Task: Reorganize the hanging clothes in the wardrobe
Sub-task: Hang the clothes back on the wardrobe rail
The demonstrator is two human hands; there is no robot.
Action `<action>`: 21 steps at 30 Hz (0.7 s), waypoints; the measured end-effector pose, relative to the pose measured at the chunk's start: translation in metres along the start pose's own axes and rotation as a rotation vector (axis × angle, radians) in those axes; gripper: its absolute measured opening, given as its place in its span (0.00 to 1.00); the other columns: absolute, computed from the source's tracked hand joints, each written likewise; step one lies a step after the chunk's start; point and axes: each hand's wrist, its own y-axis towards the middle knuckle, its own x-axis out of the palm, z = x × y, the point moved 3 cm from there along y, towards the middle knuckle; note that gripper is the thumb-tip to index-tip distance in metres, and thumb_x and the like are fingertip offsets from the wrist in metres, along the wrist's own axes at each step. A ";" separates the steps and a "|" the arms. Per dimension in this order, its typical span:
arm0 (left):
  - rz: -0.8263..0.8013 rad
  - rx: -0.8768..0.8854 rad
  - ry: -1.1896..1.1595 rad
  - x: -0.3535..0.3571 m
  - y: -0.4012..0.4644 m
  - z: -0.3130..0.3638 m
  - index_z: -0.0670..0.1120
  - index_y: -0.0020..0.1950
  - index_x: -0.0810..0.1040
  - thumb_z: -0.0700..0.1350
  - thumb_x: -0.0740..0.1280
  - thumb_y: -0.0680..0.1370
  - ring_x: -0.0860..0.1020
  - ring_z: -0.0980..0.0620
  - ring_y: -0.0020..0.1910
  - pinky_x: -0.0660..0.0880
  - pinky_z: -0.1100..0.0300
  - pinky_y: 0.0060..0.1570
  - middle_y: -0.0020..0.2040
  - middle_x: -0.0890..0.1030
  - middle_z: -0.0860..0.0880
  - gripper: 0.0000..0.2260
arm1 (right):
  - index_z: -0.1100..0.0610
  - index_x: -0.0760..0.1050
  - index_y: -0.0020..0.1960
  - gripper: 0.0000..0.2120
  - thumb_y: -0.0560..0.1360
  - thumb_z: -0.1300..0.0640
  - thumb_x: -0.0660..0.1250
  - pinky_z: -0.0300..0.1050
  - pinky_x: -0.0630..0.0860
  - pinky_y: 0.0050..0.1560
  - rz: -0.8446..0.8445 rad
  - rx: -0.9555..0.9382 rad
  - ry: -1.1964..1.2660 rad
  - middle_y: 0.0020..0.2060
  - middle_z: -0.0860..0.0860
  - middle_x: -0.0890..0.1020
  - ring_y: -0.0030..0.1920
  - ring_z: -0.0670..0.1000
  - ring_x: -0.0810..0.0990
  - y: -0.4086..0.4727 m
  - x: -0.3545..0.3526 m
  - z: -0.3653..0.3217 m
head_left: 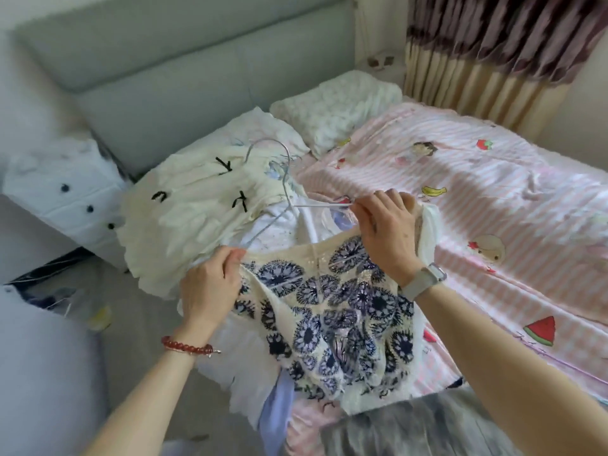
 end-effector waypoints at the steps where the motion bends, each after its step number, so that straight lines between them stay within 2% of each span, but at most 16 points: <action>1: 0.021 -0.008 0.003 -0.013 -0.001 -0.005 0.41 0.46 0.81 0.42 0.63 0.78 0.63 0.57 0.19 0.57 0.65 0.22 0.21 0.66 0.58 0.08 | 0.60 0.78 0.41 0.10 0.75 0.56 0.62 0.45 0.61 0.48 -0.009 -0.013 0.023 0.35 0.53 0.81 0.37 0.53 0.74 0.008 0.002 -0.014; 5: 0.186 -0.084 0.060 -0.110 -0.028 -0.041 0.41 0.46 0.81 0.42 0.63 0.78 0.63 0.58 0.17 0.55 0.67 0.20 0.20 0.64 0.59 0.08 | 0.60 0.80 0.45 0.12 0.76 0.54 0.61 0.51 0.65 0.52 -0.089 -0.123 0.168 0.39 0.53 0.82 0.40 0.53 0.76 0.035 0.015 -0.113; 8: 0.293 -0.156 0.123 -0.186 -0.064 -0.075 0.42 0.47 0.81 0.43 0.63 0.78 0.69 0.49 0.19 0.65 0.60 0.20 0.21 0.70 0.53 0.08 | 0.57 0.79 0.50 0.15 0.77 0.52 0.56 0.47 0.64 0.52 -0.170 -0.279 0.330 0.38 0.49 0.81 0.41 0.49 0.75 0.043 0.021 -0.191; 10: 0.371 -0.224 0.176 -0.235 -0.098 -0.100 0.43 0.47 0.82 0.42 0.63 0.78 0.70 0.49 0.20 0.67 0.59 0.22 0.20 0.69 0.53 0.08 | 0.58 0.78 0.52 0.16 0.77 0.54 0.54 0.45 0.63 0.52 -0.187 -0.381 0.414 0.38 0.47 0.78 0.40 0.47 0.74 0.039 0.025 -0.238; 13: 0.454 -0.388 0.221 -0.291 -0.159 -0.137 0.45 0.47 0.81 0.46 0.63 0.78 0.72 0.46 0.24 0.66 0.58 0.26 0.23 0.74 0.49 0.09 | 0.59 0.77 0.54 0.16 0.77 0.53 0.55 0.49 0.67 0.53 -0.245 -0.539 0.422 0.44 0.51 0.81 0.44 0.51 0.77 0.019 0.035 -0.300; 16: 0.514 -0.522 0.265 -0.327 -0.223 -0.164 0.44 0.48 0.81 0.46 0.63 0.78 0.71 0.48 0.25 0.62 0.62 0.26 0.24 0.72 0.53 0.09 | 0.61 0.79 0.52 0.15 0.76 0.54 0.58 0.54 0.74 0.46 -0.303 -0.689 0.447 0.45 0.56 0.81 0.44 0.57 0.79 -0.012 0.047 -0.361; 18: 0.553 -0.572 0.300 -0.345 -0.264 -0.172 0.44 0.47 0.82 0.46 0.64 0.78 0.69 0.50 0.22 0.60 0.65 0.25 0.23 0.71 0.55 0.09 | 0.60 0.80 0.49 0.13 0.75 0.55 0.60 0.53 0.73 0.44 -0.269 -0.754 0.441 0.44 0.57 0.80 0.42 0.59 0.78 -0.035 0.052 -0.398; 19: 0.575 -0.591 0.312 -0.353 -0.284 -0.175 0.44 0.47 0.82 0.45 0.64 0.78 0.69 0.51 0.21 0.60 0.64 0.24 0.22 0.71 0.54 0.08 | 0.59 0.81 0.48 0.12 0.75 0.55 0.61 0.52 0.71 0.43 -0.245 -0.774 0.436 0.43 0.58 0.80 0.42 0.59 0.78 -0.047 0.054 -0.415; 21: 0.646 -0.638 0.372 -0.369 -0.323 -0.179 0.45 0.46 0.83 0.44 0.66 0.77 0.75 0.45 0.24 0.63 0.62 0.28 0.25 0.78 0.48 0.06 | 0.58 0.82 0.48 0.08 0.73 0.57 0.65 0.49 0.68 0.41 -0.226 -0.811 0.459 0.41 0.58 0.79 0.40 0.59 0.76 -0.072 0.056 -0.448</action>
